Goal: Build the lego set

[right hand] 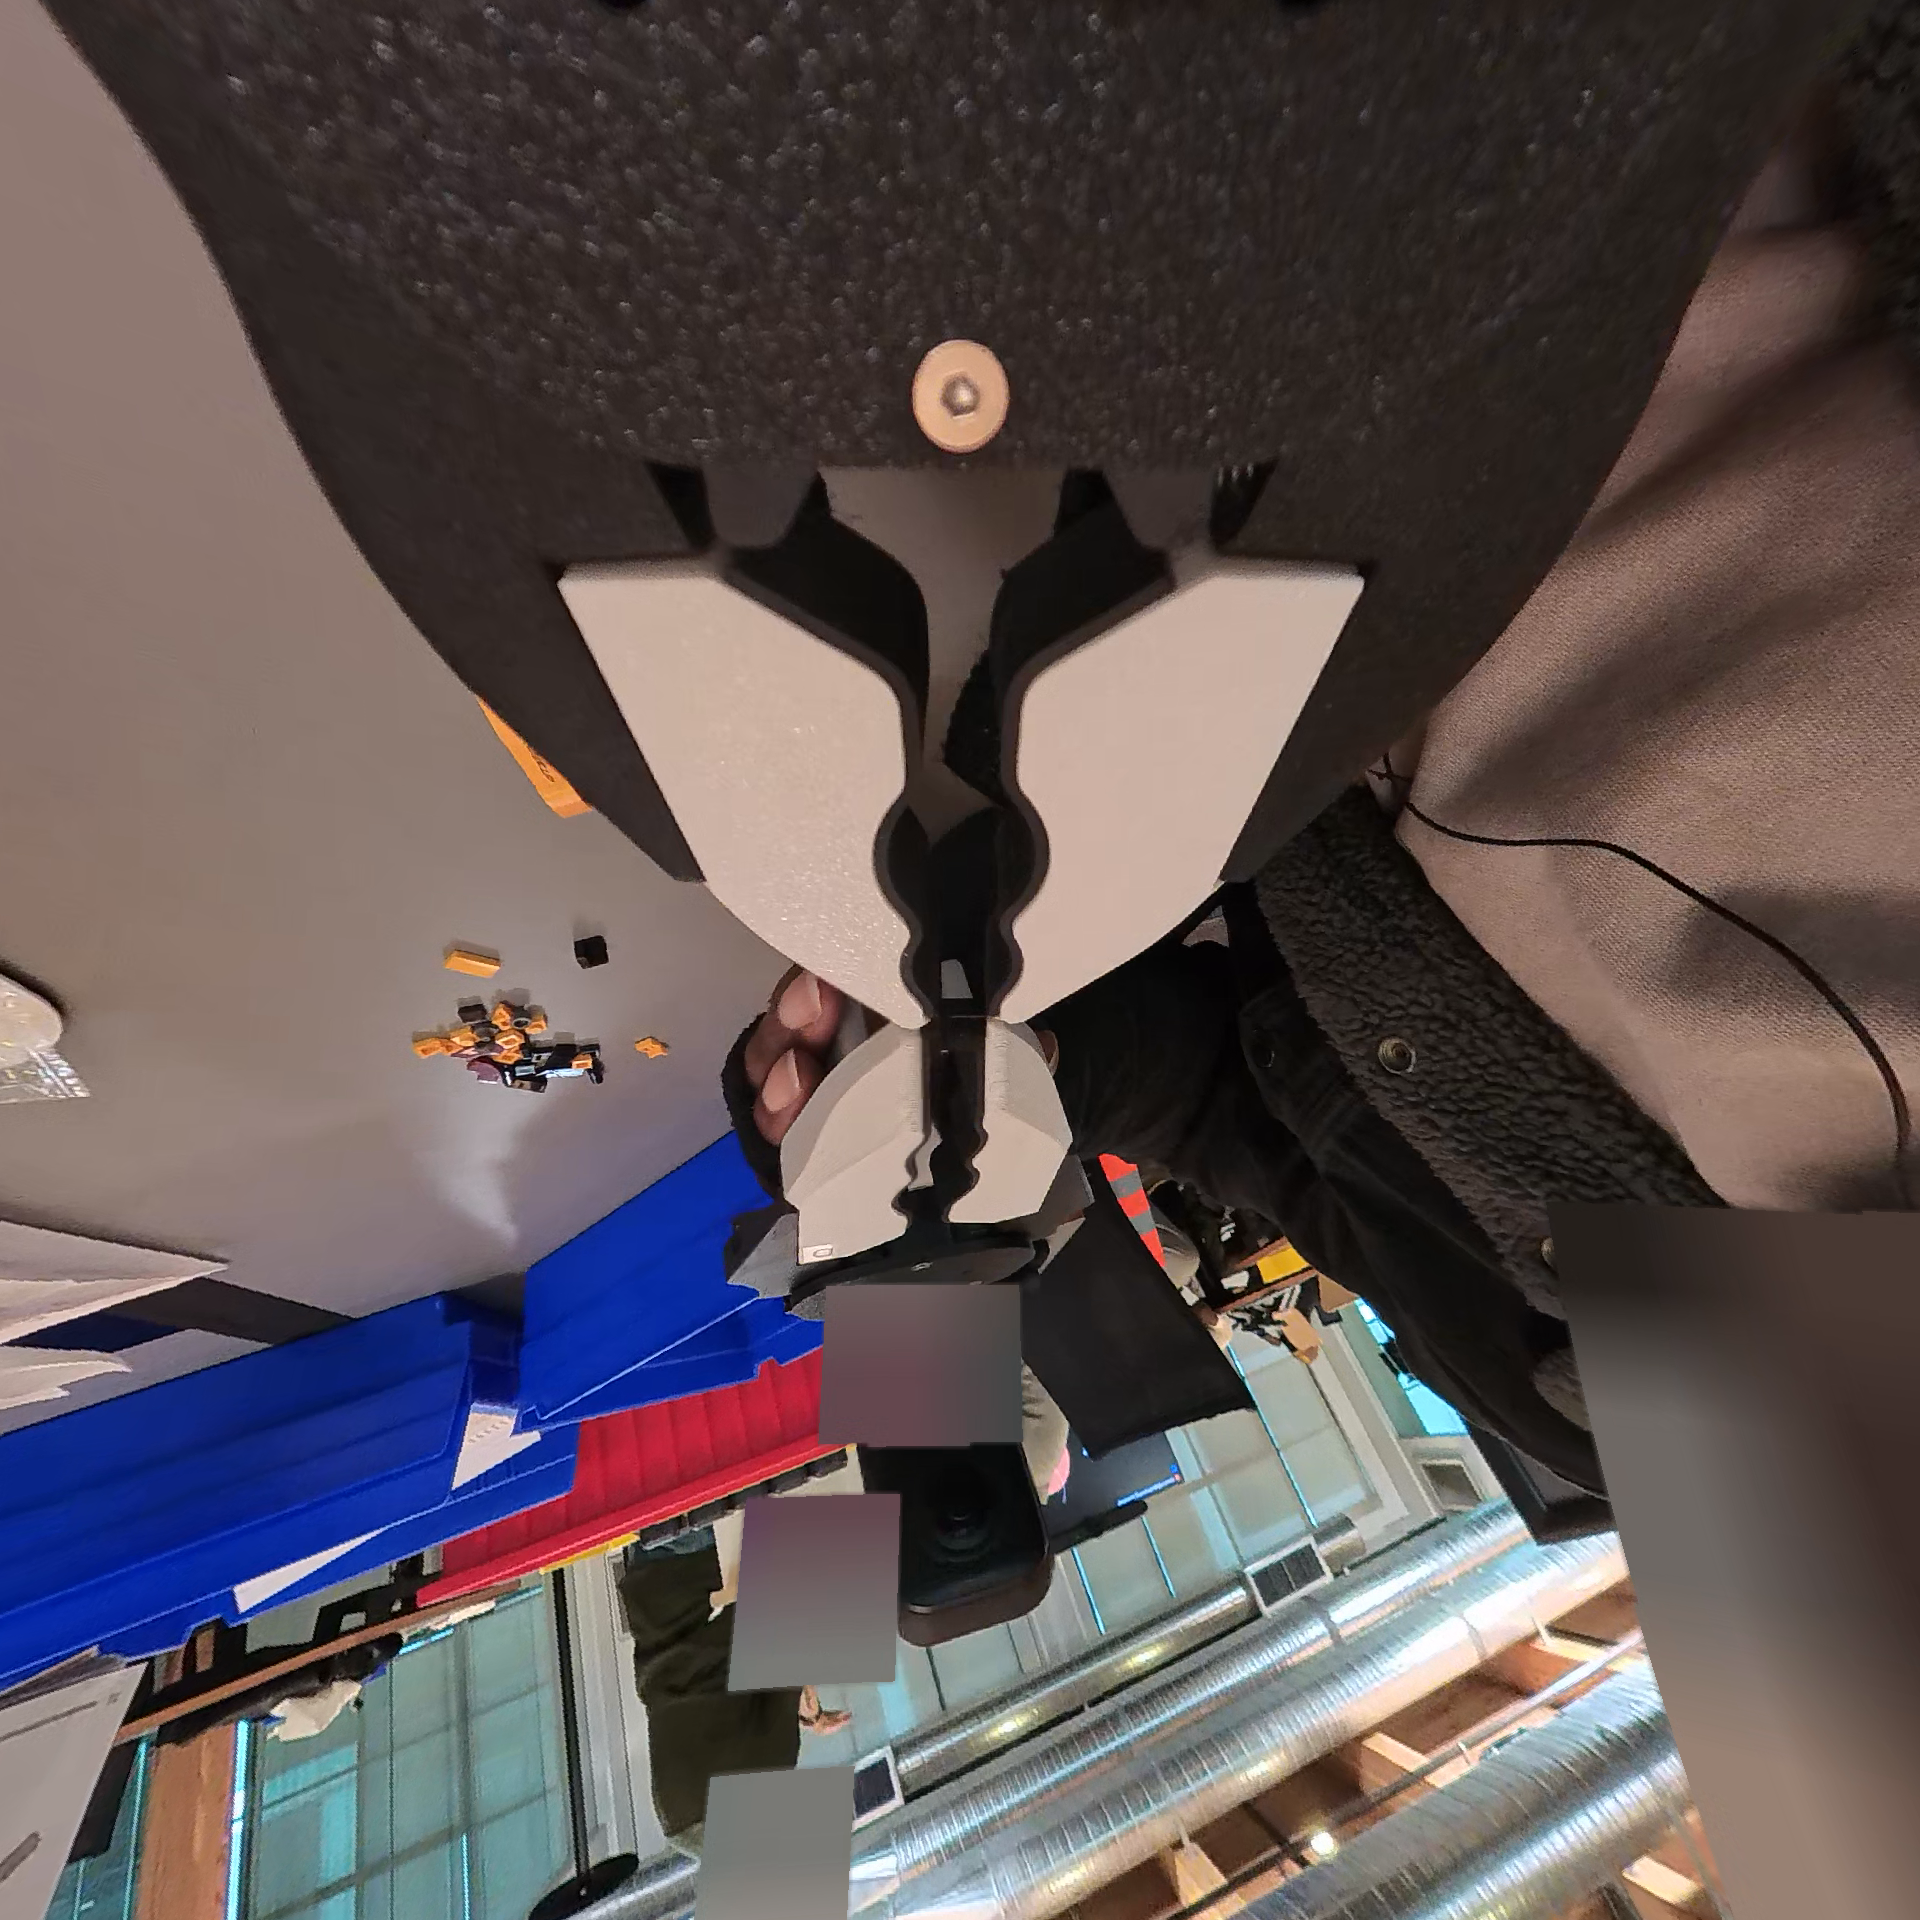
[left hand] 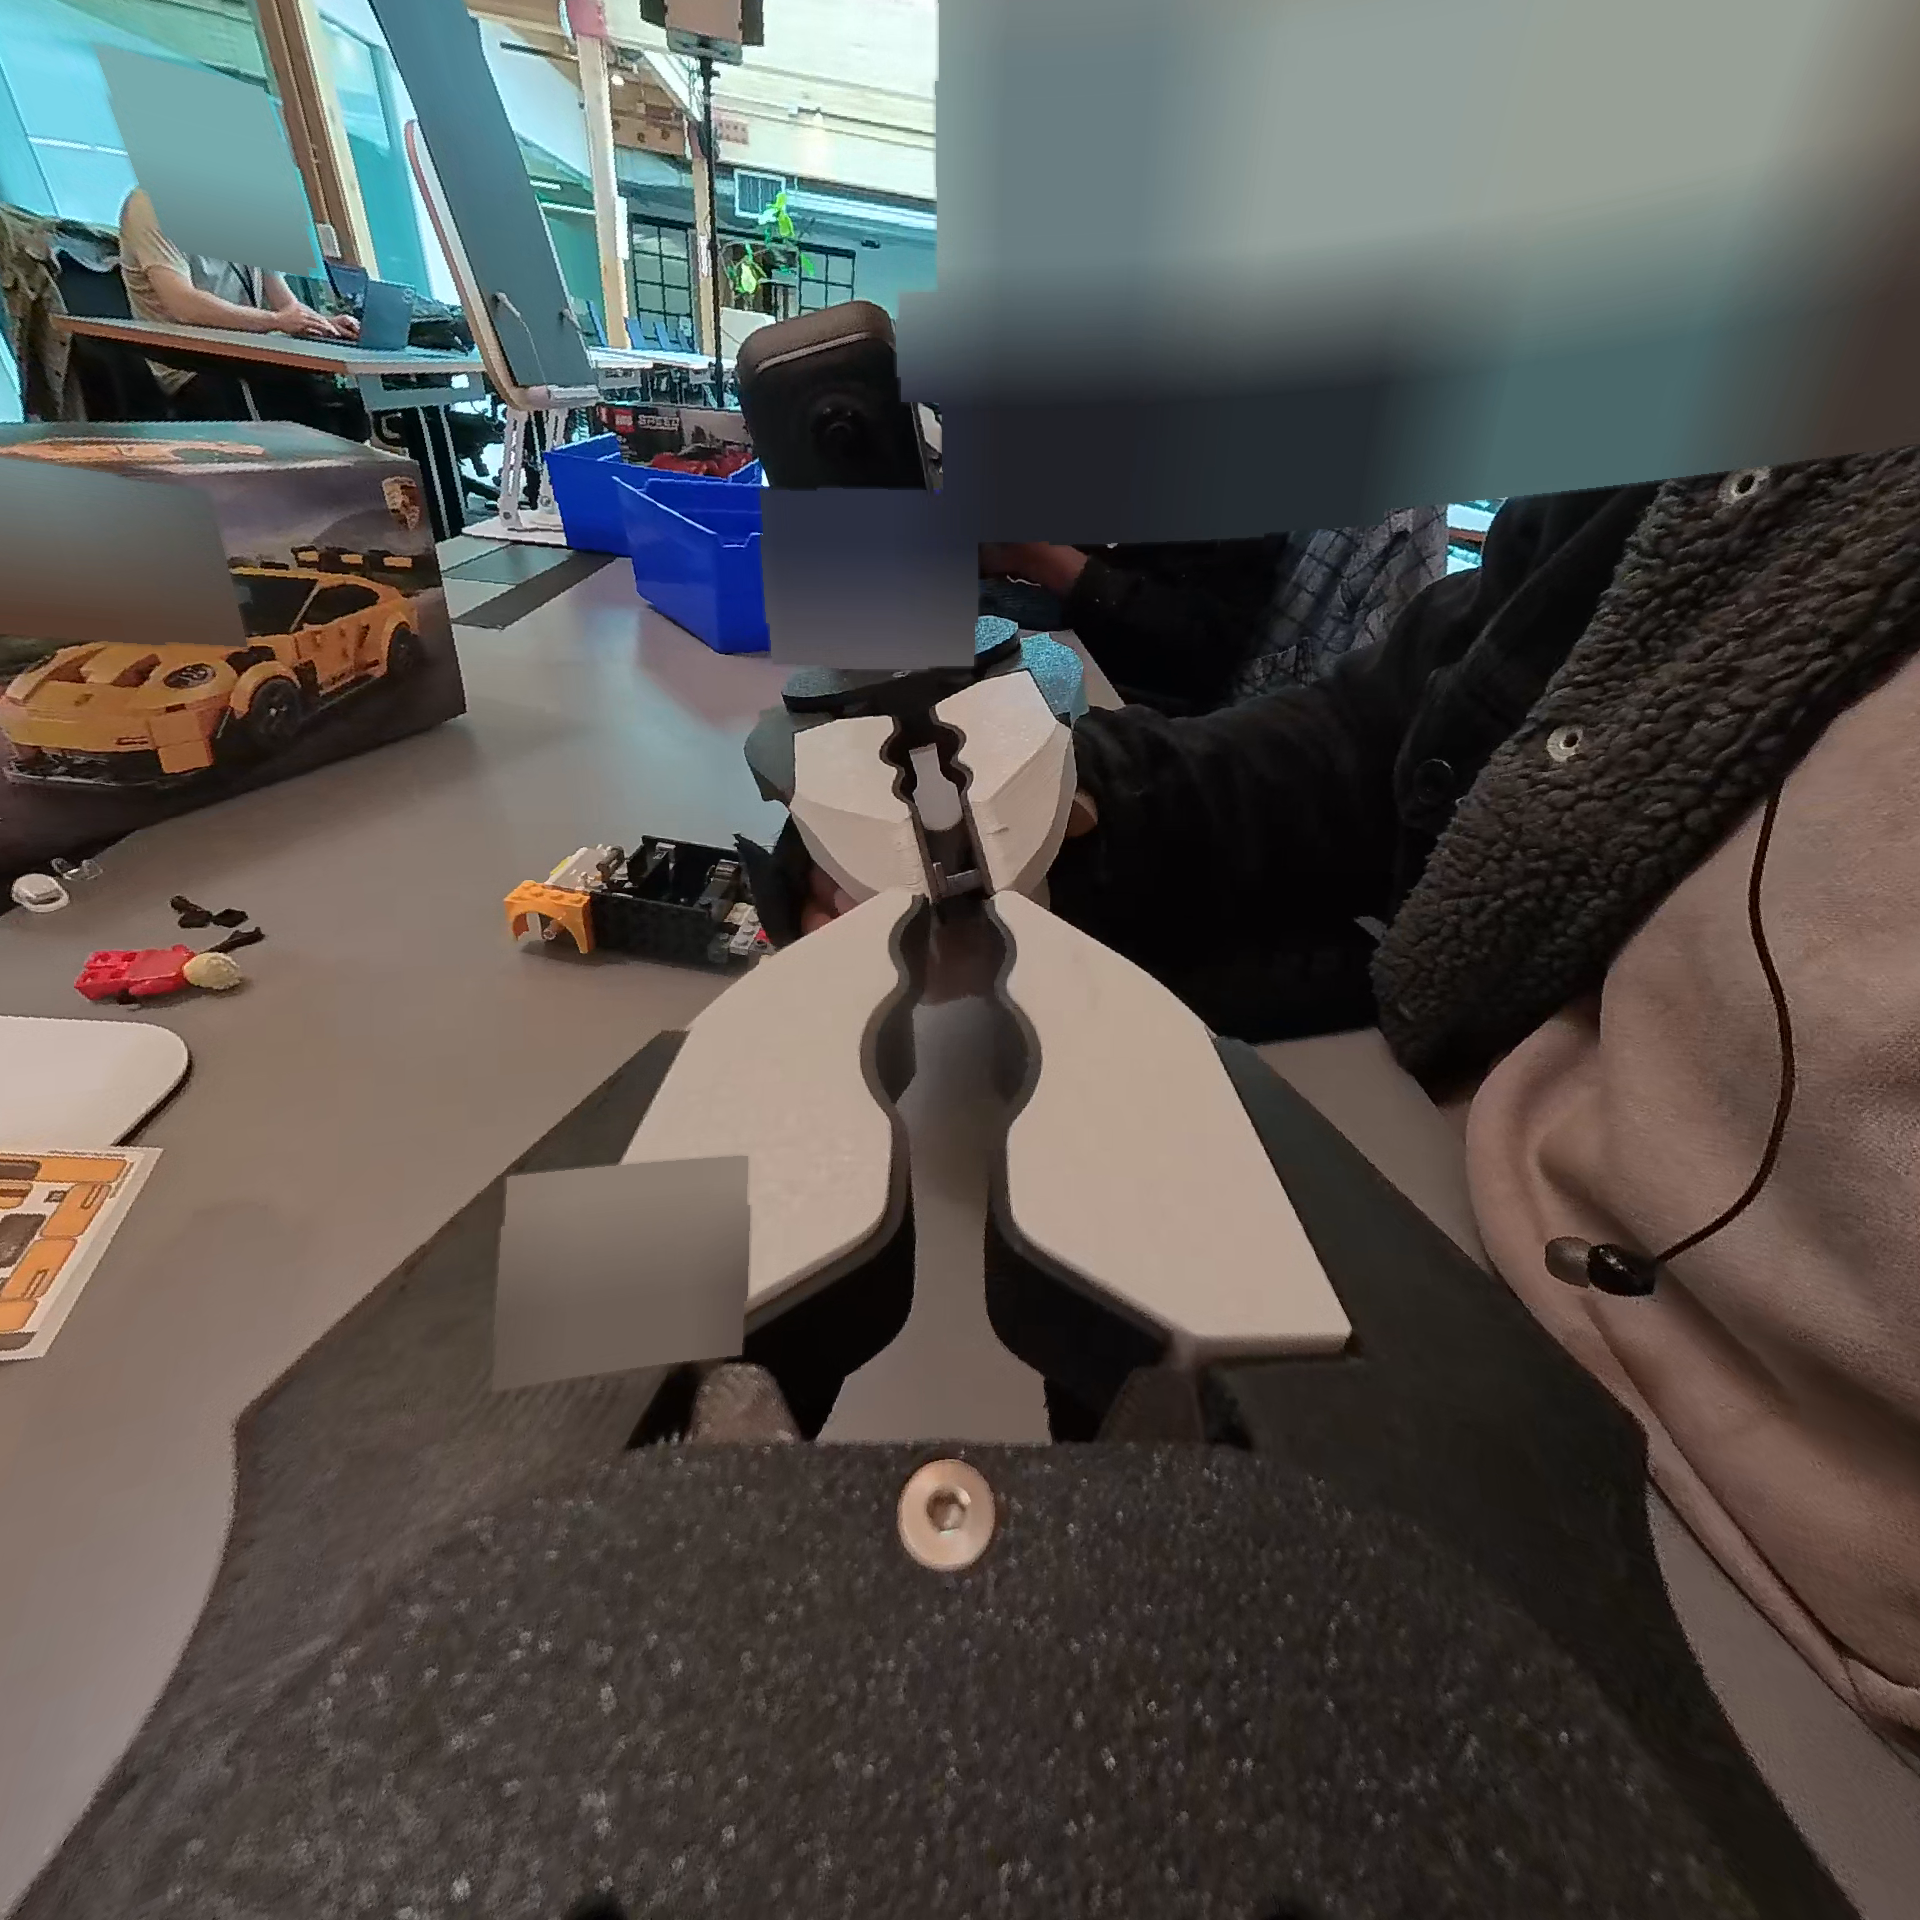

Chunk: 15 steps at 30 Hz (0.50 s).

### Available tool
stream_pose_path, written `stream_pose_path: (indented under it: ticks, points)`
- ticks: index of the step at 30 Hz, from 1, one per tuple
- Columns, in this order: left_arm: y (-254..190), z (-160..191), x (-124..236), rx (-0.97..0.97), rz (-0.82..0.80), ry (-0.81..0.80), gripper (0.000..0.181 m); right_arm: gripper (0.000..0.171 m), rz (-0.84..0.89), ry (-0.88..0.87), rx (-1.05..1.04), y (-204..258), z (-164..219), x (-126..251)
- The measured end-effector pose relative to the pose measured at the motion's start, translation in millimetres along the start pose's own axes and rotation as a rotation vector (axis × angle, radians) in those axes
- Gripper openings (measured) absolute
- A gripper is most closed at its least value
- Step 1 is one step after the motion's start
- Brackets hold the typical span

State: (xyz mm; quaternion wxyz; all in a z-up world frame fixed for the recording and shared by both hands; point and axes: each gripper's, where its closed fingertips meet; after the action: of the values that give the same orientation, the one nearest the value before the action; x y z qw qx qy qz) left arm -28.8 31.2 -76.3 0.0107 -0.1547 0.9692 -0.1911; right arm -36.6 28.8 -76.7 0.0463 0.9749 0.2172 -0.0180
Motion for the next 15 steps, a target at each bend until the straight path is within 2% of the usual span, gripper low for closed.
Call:
stream_pose_path:
  ticks: [15]
  points:
    - [-5.5, -0.9, 0.4, 0.025, 0.046, -0.016, 0.008, 0.008, -0.019, 0.009, 0.002, 3.7, 1.6, -1.7]
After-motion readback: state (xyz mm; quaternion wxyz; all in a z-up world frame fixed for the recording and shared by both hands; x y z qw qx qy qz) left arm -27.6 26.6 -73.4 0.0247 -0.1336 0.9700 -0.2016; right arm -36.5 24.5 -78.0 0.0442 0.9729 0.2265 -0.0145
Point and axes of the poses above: each gripper's, where its closed fingertips meet, x back along the fingers, z out of its underside, y = z × x across the jaws, and after that the axes turned 15 degrees about x, right-handed
